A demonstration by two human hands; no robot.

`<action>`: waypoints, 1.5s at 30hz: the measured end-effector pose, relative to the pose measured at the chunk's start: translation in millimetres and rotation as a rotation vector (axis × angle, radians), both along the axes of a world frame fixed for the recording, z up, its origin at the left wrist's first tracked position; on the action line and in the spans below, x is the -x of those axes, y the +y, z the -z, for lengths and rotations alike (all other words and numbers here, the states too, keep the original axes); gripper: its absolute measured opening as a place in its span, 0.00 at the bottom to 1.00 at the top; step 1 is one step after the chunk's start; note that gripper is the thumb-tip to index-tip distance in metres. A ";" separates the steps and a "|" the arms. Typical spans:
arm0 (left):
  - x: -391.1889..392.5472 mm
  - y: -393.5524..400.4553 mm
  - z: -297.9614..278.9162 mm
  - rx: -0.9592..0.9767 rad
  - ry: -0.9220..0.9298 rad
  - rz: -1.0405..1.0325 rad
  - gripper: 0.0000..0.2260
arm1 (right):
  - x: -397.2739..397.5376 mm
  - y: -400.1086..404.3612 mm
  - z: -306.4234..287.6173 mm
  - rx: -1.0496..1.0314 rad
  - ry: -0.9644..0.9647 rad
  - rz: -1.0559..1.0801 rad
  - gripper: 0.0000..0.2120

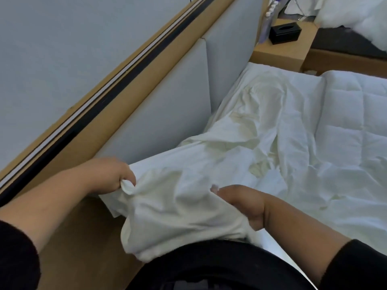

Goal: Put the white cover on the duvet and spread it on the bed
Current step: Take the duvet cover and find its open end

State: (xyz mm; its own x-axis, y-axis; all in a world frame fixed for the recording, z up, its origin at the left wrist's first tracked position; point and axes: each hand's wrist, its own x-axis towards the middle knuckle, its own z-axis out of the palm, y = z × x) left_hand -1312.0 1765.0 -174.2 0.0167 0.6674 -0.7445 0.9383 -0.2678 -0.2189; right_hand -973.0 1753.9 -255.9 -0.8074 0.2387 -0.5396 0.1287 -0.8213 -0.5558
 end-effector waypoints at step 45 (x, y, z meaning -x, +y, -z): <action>-129.8 -57.2 183.8 -0.027 -0.307 -0.136 0.06 | -144.1 -57.8 90.7 -0.615 -1.147 0.086 0.19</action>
